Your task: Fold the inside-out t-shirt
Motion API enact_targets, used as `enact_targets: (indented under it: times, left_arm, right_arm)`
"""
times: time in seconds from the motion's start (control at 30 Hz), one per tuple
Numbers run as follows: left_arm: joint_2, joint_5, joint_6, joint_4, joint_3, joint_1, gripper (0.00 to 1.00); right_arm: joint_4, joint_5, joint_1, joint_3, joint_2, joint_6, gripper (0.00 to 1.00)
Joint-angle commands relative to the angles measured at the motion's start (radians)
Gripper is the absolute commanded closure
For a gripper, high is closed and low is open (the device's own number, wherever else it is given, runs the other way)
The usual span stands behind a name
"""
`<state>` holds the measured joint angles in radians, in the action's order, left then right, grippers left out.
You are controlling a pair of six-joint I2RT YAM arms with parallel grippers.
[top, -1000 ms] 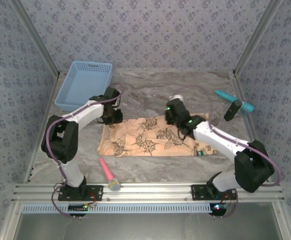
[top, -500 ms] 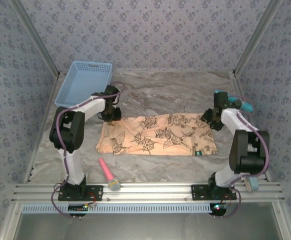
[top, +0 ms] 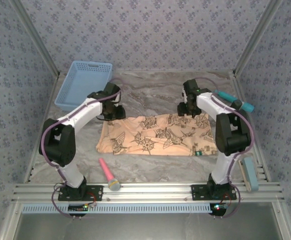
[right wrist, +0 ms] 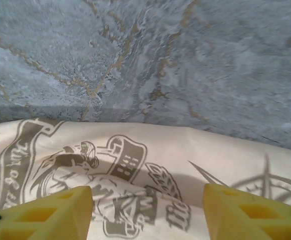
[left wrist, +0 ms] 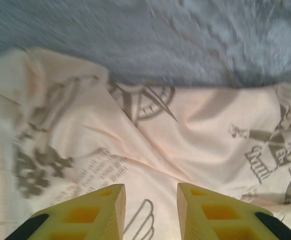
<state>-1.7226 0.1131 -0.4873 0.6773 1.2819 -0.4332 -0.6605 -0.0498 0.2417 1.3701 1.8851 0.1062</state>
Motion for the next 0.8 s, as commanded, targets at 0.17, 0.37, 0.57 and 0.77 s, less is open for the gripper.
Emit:
enact_targets:
  times: [0.17,0.37,0.57,0.77]
  left_arm:
    - [-0.078,0.014,-0.033,-0.083,-0.062,0.002,0.68]
    - [-0.112,0.024,-0.051,-0.09,-0.092,0.062,0.68]
    - [-0.105,0.021,-0.023,-0.078,-0.091,0.084,0.68]
    - [-0.046,0.077,0.023,-0.005,-0.04,0.056,0.68]
  right_arm:
    - [-0.107,0.016,0.0,0.022,0.063,-0.034,0.71]
    - [-0.139,0.028,0.033,-0.156,-0.096,0.015,0.83]
    - [-0.101,0.053,0.032,-0.291,-0.119,0.069,0.81]
    - [-0.091,0.09,-0.06,-0.236,-0.261,0.134,0.44]
